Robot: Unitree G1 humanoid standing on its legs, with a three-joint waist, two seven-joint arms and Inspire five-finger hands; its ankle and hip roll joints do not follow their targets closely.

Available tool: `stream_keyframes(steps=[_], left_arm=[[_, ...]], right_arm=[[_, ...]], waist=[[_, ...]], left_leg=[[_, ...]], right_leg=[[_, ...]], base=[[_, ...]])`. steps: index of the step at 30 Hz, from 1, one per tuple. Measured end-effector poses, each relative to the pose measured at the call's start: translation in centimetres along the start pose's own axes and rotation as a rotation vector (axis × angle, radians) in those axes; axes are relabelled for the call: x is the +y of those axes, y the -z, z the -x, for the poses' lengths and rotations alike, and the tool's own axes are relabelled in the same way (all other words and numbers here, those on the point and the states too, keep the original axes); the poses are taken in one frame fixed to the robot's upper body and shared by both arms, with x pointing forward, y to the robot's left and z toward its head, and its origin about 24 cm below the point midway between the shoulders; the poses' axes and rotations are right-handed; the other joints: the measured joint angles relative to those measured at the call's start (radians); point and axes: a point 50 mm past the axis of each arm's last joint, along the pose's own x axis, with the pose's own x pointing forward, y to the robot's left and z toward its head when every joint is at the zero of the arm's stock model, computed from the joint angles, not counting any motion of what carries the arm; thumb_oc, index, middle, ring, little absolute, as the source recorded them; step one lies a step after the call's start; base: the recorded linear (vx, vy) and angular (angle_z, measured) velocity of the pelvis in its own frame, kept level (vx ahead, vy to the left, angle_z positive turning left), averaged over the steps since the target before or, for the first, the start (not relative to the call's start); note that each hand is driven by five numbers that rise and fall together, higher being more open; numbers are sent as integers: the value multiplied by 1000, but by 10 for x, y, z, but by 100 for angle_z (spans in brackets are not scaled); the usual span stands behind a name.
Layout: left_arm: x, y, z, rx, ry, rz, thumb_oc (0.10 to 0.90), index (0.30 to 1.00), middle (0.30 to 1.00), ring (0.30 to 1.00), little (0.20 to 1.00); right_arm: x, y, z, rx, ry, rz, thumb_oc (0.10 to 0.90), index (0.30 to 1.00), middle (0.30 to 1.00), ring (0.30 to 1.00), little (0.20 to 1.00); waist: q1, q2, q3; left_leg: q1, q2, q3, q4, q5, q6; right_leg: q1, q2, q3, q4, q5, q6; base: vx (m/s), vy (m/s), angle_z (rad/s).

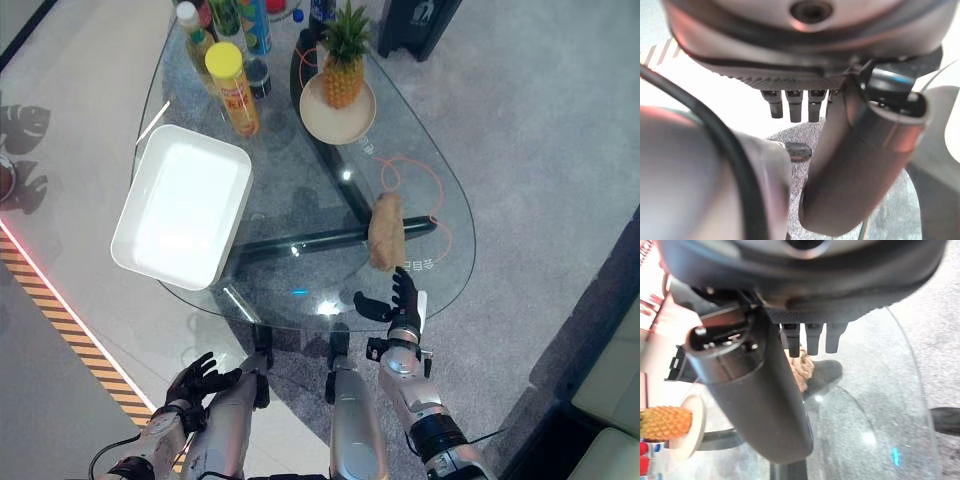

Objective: Wipe the table with a cloth and put it in the basket.

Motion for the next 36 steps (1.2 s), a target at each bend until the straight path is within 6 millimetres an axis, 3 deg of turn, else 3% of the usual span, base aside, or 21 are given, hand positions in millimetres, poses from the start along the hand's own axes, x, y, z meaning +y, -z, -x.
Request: stream_keyframes(steps=[7, 12, 29, 36], left_arm=[[-4, -9, -2, -29, 12, 13, 800, 900, 900, 900, 900], [-11, -17, -3, -48, 24, 21, 800, 900, 900, 900, 900], [-18, -33, -4, -100, 51, 48, 800, 900, 900, 900, 900], [-23, -41, -3, -126, 58, 85, 800, 900, 900, 900, 900]], right_arm=[[0, -48, -10, -183, 133, 3, 800, 900, 900, 900, 900], [-6, -70, -11, -251, 247, -36, 800, 900, 900, 900, 900], [-3, -111, -23, -296, 283, -66, 800, 900, 900, 900, 900], [-6, -114, -26, -272, 281, -71, 800, 900, 900, 900, 900]], waist=[[0, 4, 2], [0, 6, 3], [8, 15, 8], [29, 18, 9]], left_leg=[[-80, 0, -1, 34, 3, 0], [-127, -2, -1, 40, 10, 3], [-249, -9, -7, 73, 22, 2], [-305, -11, -10, 84, 28, 3]], right_leg=[[-98, -4, 4, 67, -19, -9], [-150, -7, 6, 88, -18, -9], [-283, -20, 5, 157, -29, -15], [-340, -22, 3, 175, -29, -17]], base=[[3, 5, 0], [0, 0, 0], [0, 1, 1], [0, 0, 0]])
